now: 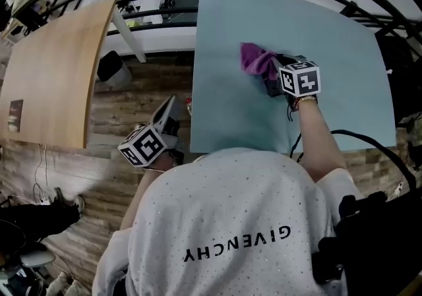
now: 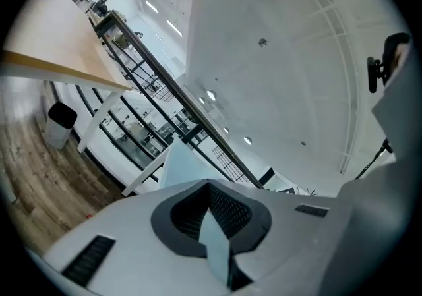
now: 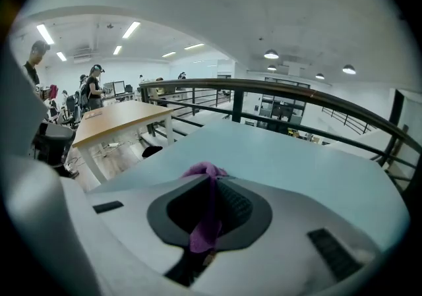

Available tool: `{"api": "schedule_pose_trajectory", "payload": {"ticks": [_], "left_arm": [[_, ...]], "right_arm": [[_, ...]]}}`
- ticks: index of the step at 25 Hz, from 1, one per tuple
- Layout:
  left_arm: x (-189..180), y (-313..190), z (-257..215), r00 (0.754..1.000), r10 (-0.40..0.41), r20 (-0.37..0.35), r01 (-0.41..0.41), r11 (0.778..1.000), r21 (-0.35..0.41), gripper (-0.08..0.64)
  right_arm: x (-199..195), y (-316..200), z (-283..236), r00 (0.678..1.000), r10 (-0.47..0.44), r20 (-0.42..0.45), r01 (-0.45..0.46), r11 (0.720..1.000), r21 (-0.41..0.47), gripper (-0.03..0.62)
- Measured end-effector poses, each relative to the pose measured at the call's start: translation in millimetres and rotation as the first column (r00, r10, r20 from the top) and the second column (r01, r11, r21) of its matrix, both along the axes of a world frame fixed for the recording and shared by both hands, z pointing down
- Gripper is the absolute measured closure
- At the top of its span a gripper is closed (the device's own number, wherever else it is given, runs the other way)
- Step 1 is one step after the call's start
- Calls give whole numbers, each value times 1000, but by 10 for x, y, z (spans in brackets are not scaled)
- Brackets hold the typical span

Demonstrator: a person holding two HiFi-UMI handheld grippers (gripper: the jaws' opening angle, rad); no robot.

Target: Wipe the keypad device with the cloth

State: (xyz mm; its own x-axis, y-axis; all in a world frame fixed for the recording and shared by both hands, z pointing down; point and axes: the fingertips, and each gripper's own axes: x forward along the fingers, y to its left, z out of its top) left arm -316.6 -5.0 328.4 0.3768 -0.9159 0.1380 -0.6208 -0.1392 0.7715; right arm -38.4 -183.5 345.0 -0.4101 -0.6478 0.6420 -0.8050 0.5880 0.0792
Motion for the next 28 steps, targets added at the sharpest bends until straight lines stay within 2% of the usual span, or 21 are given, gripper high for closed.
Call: {"api": "schedule_pose_trajectory", "payload": {"ticks": [4, 10, 17, 23, 28], "left_arm": [[-123, 167, -1, 996, -88, 27, 88, 996, -9, 566], [-56, 515, -31, 984, -165, 67, 169, 984, -56, 566], [14, 678, -122, 966, -241, 90, 246, 968, -55, 566], [206, 888, -132, 952, -290, 98, 298, 951, -83, 566], [455, 993, -67, 946, -308, 101, 318, 943, -98, 566]], "right_arm": [[79, -24, -4, 1000, -9, 15, 10, 1000, -21, 566], [339, -89, -83, 1000, -25, 4, 25, 999, -42, 568], [530, -188, -111, 998, -57, -25, 56, 998, -34, 566], [728, -233, -132, 997, -73, 24, 74, 996, -39, 566], [985, -290, -136, 997, -45, 69, 48, 998, -37, 566]]}}
